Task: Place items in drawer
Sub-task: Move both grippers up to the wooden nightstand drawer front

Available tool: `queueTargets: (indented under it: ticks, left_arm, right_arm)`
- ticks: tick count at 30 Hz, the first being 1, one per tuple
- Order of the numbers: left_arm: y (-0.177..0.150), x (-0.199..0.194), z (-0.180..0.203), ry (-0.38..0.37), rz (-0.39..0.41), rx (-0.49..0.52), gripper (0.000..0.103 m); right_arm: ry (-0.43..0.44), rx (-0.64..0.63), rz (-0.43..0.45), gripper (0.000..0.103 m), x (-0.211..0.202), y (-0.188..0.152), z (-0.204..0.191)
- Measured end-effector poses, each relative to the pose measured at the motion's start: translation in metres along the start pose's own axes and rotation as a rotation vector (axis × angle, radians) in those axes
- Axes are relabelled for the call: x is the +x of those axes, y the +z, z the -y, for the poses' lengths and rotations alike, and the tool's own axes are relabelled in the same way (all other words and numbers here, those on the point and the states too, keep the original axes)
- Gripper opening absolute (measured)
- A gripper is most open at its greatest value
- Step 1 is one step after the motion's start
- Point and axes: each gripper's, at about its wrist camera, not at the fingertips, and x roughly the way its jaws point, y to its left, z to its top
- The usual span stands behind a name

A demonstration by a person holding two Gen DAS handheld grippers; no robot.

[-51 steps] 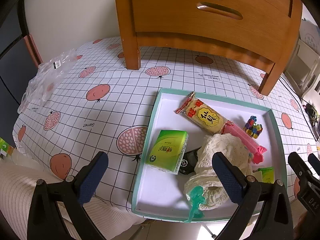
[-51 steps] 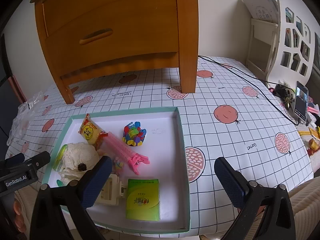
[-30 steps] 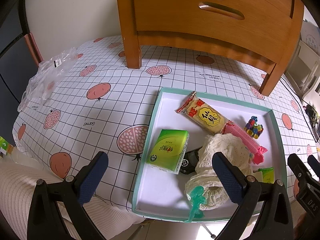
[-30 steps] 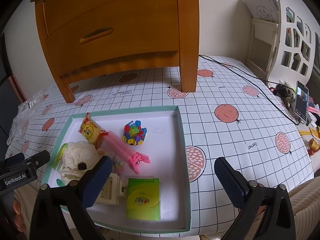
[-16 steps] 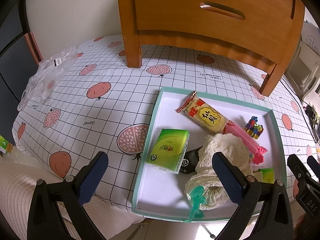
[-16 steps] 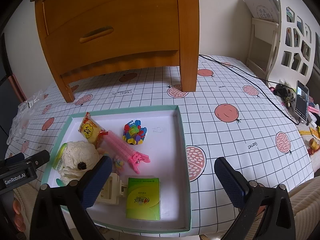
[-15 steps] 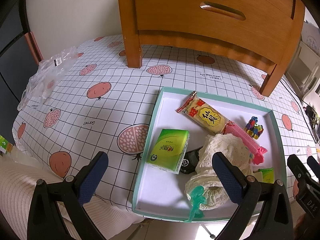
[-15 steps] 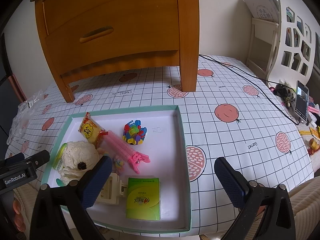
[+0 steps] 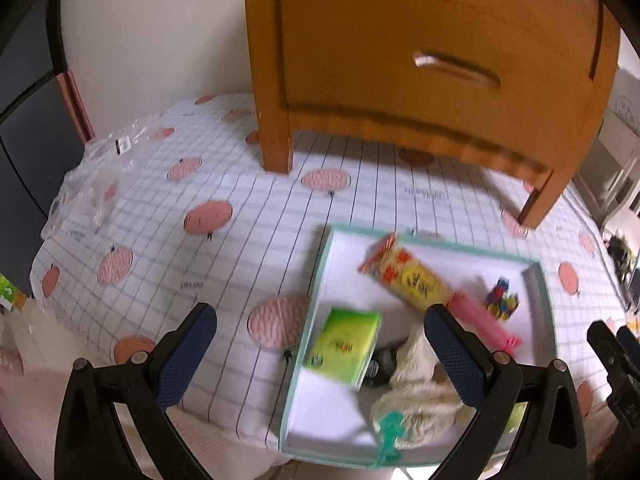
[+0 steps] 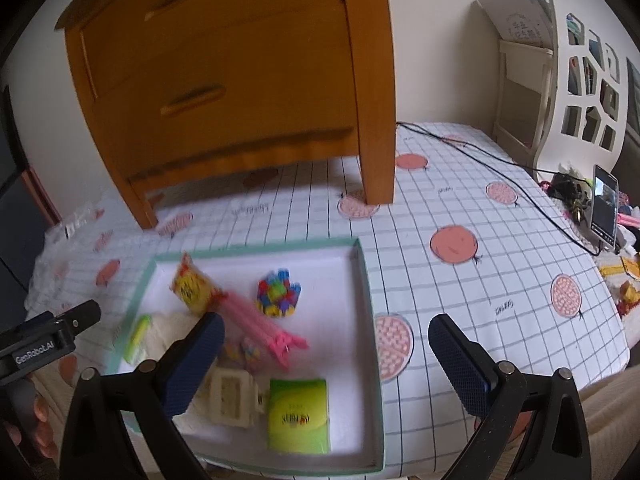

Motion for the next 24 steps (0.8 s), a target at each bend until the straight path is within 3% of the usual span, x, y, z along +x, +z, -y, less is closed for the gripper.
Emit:
queueTargets:
  ticks: [5,11,14,24]
  left_arm:
    - [0.041,0.0,-0.01,-0.083,0.045,-0.063,0.103]
    - [0.091,0.007,-0.028,-0.158,0.131,-0.113,0.103]
    - [0.114,0.009,-0.035,-0.163,0.163,-0.094,0.103]
    - [0.18,0.039,-0.056,-0.142,0.157,-0.046,0.103]
  right_arm:
    - [0.022,0.054,0.019,0.103,-0.001,0.029,0.012]
    - [0.039,0.028,0.075,0.103,0.006,0.077,0.017]
    - [0.044,0.012,0.091,0.103,0.016,0.099,0.018]
    - [0.076,-0.045,0.105,0.103,0.054,0.165,0.009]
